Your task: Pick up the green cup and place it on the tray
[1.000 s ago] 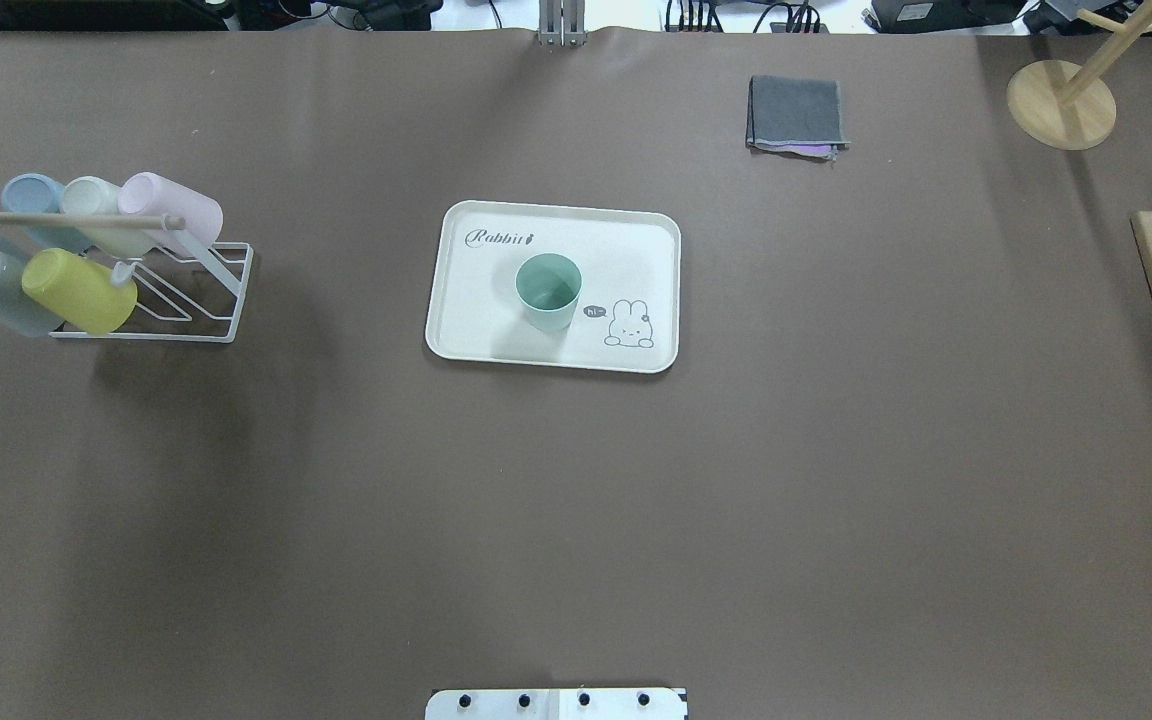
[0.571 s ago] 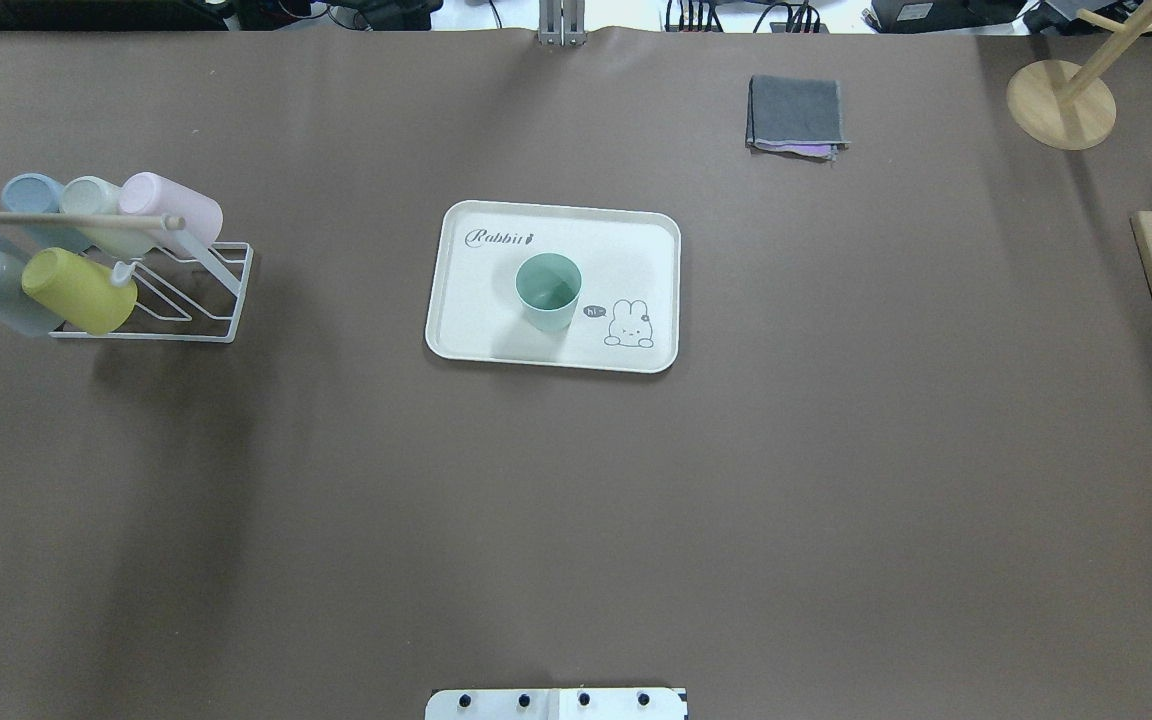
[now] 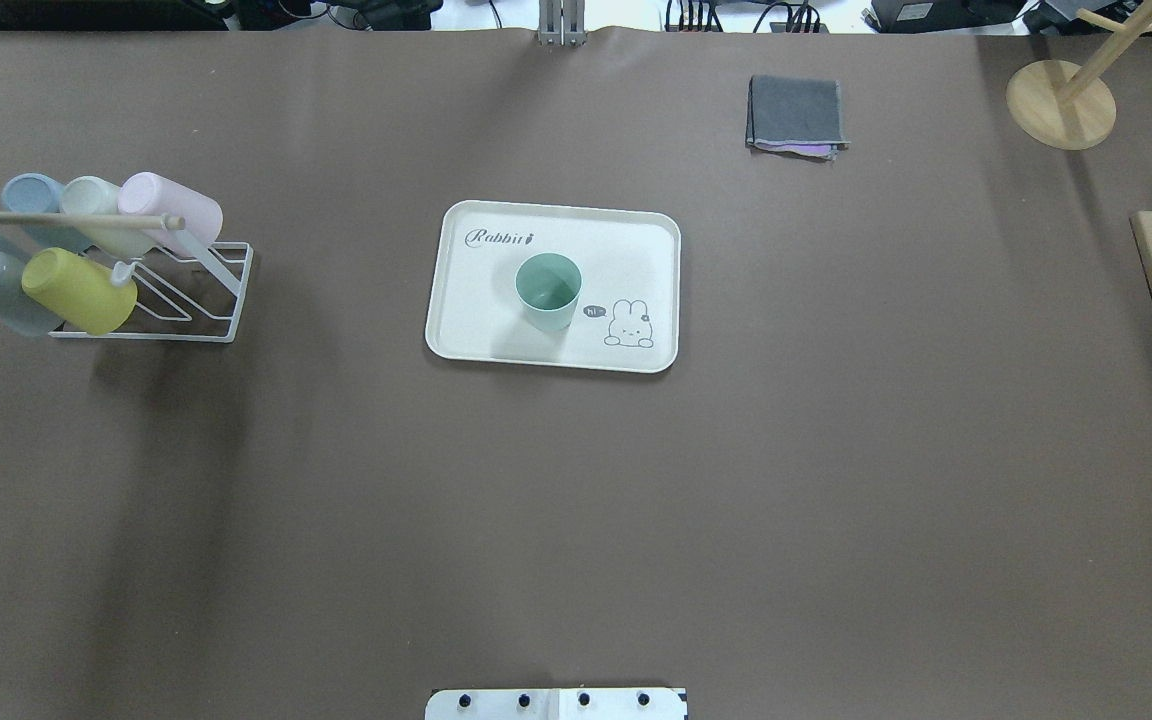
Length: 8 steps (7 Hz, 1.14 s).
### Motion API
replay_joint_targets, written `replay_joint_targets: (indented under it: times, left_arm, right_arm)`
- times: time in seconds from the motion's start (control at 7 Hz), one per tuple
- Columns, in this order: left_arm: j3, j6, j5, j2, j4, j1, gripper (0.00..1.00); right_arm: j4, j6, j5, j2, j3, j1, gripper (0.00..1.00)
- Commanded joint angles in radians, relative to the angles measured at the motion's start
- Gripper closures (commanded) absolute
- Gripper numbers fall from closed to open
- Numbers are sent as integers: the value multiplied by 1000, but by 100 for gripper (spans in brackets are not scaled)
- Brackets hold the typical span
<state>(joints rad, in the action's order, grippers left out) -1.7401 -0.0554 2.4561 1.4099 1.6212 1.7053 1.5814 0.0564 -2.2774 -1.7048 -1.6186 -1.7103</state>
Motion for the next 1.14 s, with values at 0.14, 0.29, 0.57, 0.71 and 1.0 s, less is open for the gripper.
replay_joint_targets:
  times: [0.14, 0.29, 0.57, 0.71, 1.0]
  left_arm:
    - [22, -1, 0, 1, -30, -7, 2]
    - [25, -1, 0, 3, -30, -13, 2]
    - [30, -6, -3, -3, -32, -13, 2]
    - [31, -14, -5, 3, -32, -12, 2]
    - [11, -14, 0, -8, -32, -9, 2]
  right_arm:
    - [-4, -1, -4, 1, 12, 0, 0]
    - [-4, -1, -4, 1, 14, 0, 0]
    - [-4, -1, -4, 2, 16, 1, 0]
    - [-4, -1, -4, 2, 16, 0, 0]
    - [-4, -1, -4, 5, 20, 0, 0]
